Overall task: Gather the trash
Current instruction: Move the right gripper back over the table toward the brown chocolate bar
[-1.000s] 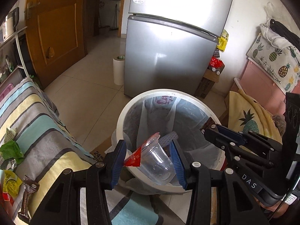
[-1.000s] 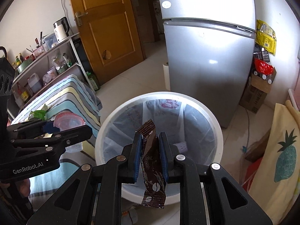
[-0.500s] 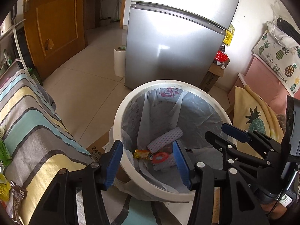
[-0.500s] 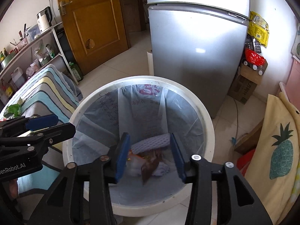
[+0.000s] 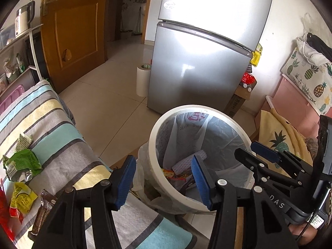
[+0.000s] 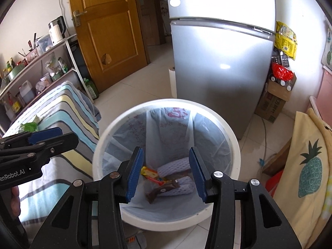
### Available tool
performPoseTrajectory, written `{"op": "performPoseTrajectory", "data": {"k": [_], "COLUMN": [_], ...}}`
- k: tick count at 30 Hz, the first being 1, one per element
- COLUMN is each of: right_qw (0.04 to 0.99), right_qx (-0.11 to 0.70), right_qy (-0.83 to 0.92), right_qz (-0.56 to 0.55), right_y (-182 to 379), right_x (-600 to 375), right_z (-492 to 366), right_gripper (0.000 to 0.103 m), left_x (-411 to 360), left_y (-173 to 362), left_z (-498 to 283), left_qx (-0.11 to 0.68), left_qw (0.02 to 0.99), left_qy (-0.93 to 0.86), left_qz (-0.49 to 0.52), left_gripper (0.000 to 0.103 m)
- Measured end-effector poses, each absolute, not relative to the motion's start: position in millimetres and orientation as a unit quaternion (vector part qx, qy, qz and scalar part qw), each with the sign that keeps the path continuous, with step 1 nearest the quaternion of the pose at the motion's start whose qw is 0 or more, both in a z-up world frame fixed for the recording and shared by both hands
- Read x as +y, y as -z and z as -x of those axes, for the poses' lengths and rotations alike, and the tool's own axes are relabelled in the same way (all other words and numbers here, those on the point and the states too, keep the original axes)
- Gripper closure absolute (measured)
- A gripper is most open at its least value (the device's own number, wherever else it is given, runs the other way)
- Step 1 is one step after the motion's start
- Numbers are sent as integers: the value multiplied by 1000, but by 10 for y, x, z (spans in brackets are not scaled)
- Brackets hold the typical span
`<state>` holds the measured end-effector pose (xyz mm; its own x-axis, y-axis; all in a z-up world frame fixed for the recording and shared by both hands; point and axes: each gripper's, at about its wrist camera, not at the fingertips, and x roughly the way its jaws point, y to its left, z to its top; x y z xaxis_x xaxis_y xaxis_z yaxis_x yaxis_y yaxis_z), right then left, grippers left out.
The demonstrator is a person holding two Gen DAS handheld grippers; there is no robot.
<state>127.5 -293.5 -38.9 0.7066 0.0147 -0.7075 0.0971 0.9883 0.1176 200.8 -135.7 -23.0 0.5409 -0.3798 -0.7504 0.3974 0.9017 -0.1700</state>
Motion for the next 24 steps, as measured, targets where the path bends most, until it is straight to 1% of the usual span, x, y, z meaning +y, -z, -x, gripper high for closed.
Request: {"op": "performPoseTrajectory", "data": {"k": [13,24], "right_qw": [931,926], "right_qx": [358,361], "right_qy": [-24,-99], "right_qz": [-69,-48], "right_y": [125,114], "right_x": [-2369,-1601], "right_z": [-1166,-1200], "right_gripper": [56,56], "left_x": [-512,556], "left_y": [-15,-25], "left_z": [-1686,-1490], "left_qx": [392,384], "left_qw": [906,919], "left_qy": [160,67], "left_qz": [21,64], "left_gripper": [48,47]}}
